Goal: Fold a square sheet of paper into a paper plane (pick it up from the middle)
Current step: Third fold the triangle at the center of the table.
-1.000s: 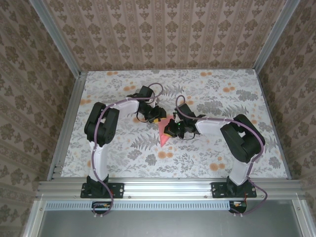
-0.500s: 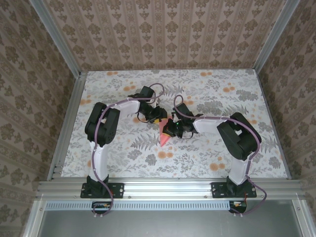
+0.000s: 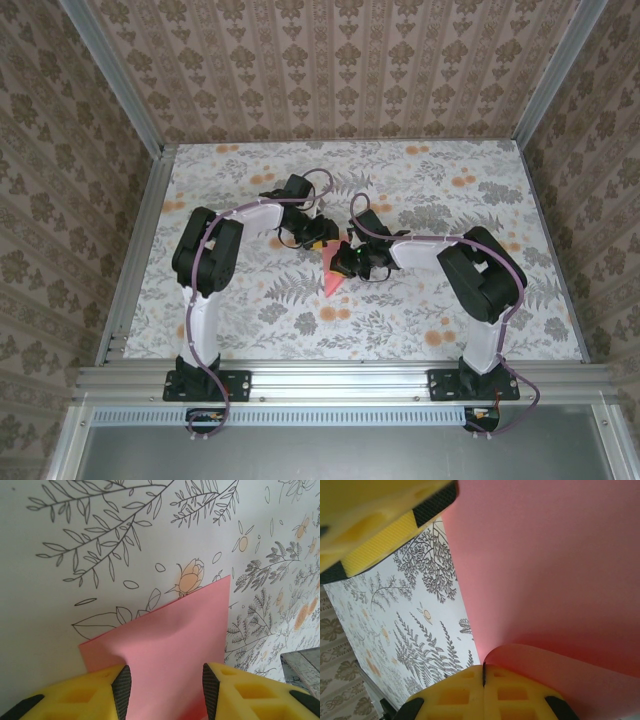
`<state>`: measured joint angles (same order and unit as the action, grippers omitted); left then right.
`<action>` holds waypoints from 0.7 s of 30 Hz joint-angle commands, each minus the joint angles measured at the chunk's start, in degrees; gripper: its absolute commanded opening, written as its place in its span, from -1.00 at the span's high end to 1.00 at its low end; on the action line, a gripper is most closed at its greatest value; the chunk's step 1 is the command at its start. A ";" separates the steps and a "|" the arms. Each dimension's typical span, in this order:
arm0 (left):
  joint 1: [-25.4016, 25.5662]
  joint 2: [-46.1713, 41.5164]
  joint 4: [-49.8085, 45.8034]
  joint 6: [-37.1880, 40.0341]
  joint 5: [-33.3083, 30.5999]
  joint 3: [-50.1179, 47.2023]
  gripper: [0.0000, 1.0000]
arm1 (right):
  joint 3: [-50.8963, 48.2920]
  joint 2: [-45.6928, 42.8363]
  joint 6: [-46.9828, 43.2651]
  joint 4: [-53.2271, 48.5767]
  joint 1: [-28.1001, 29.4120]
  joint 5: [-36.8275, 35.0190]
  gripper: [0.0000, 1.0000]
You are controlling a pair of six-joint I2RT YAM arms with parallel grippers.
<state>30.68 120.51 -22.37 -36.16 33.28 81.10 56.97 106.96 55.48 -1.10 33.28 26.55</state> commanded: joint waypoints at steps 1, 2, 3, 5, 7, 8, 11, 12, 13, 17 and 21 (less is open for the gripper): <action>0.52 2.72 -3.51 1.18 -0.36 0.63 0.08 | 0.64 0.34 -0.73 -1.65 0.47 -1.43 0.91; 0.52 2.63 -3.49 1.21 -0.34 0.48 0.08 | 0.90 0.36 -0.92 -2.19 0.55 -1.57 0.91; 0.54 2.54 -3.54 1.27 -0.41 0.50 0.08 | 0.91 0.28 -1.04 -2.57 0.56 -1.88 0.91; 0.52 2.62 -3.48 1.28 -0.30 0.48 0.08 | 0.66 -0.07 -1.12 -2.67 0.56 -2.34 0.91; 0.61 2.60 -3.52 1.32 -0.23 0.63 0.08 | 0.69 0.01 -1.24 -2.67 0.55 -2.29 0.91; 0.61 2.67 -3.50 1.30 -0.25 0.64 0.08 | 0.77 0.09 -1.34 -2.62 0.56 -2.17 0.91; 0.67 2.70 -3.60 1.30 -0.17 0.64 0.08 | 1.20 0.51 -1.60 -2.85 0.65 -2.20 0.90; 0.70 2.71 -3.64 1.27 -0.10 0.72 0.08 | 1.30 0.53 -1.71 -2.91 0.65 -2.20 0.90; 0.67 2.71 -3.69 1.29 -0.10 0.81 0.08 | 1.38 0.55 -1.78 -2.94 0.65 -2.23 0.90; 0.97 2.80 -4.27 1.45 -0.12 1.35 0.07 | 1.22 0.55 -2.11 -3.29 0.65 -2.55 0.90; 1.23 2.83 -4.35 1.51 -0.09 1.69 0.08 | 1.05 0.94 -2.22 -3.30 0.65 -2.38 0.82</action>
<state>31.11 121.03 -23.51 -36.14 33.26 82.30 57.06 106.96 54.11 -2.11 33.65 25.50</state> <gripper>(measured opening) 0.463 0.086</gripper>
